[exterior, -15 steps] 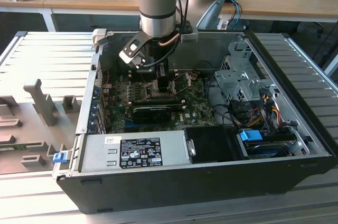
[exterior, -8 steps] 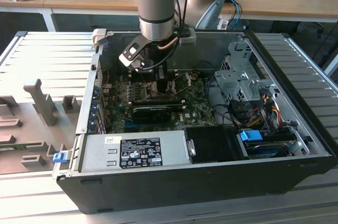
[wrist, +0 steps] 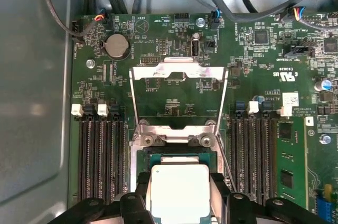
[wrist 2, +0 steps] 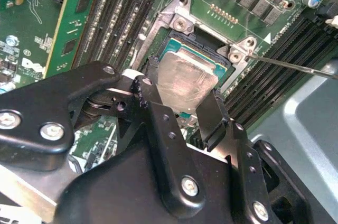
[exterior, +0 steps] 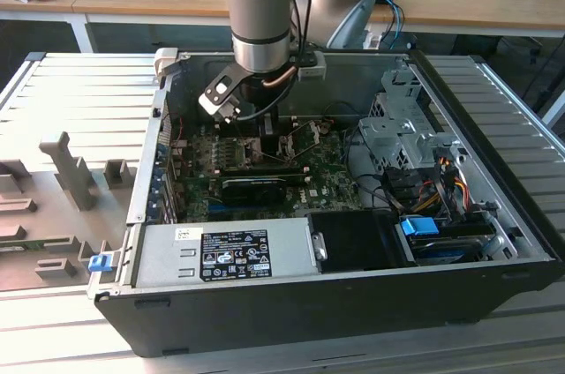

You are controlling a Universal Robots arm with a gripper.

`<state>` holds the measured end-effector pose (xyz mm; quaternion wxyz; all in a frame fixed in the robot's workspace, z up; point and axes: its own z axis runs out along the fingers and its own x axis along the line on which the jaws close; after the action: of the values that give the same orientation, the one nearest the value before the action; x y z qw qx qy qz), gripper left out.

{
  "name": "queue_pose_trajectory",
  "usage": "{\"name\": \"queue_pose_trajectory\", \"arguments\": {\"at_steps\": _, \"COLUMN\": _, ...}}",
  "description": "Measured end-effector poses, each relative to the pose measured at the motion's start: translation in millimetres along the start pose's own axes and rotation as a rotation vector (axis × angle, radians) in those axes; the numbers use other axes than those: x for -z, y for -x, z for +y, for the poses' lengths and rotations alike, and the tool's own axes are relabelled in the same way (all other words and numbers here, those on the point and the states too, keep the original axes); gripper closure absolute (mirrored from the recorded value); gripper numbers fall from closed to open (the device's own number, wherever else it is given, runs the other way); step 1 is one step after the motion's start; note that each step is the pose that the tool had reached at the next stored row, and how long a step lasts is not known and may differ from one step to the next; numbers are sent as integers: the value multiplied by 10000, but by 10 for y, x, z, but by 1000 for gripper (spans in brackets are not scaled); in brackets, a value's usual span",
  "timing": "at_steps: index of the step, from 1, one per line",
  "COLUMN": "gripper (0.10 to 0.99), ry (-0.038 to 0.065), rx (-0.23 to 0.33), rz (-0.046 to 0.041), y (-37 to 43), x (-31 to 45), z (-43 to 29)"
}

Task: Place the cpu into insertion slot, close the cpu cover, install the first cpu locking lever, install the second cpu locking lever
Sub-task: 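Place the cpu into insertion slot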

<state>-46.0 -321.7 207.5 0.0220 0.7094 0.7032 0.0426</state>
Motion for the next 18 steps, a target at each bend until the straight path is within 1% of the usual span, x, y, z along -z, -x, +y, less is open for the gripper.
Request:
{"name": "queue_pose_trajectory", "arguments": {"at_steps": 6, "gripper": 553, "ry": -6, "rx": -64, "rz": -28, "y": -11, "x": -46, "z": -4}}
{"name": "queue_pose_trajectory", "arguments": {"at_steps": 13, "gripper": 553, "ry": -6, "rx": -70, "rz": -29, "y": -11, "x": -50, "z": -5}}
{"name": "queue_pose_trajectory", "arguments": {"at_steps": 15, "gripper": 541, "ry": -6, "rx": -70, "rz": -29, "y": -11, "x": -51, "z": -5}}
{"name": "queue_pose_trajectory", "arguments": {"at_steps": 16, "gripper": 478, "ry": -6, "rx": -70, "rz": -29, "y": -11, "x": -51, "z": -5}}
{"name": "queue_pose_trajectory", "arguments": {"at_steps": 18, "gripper": 478, "ry": -6, "rx": -70, "rz": -28, "y": -11, "x": -49, "z": -5}}
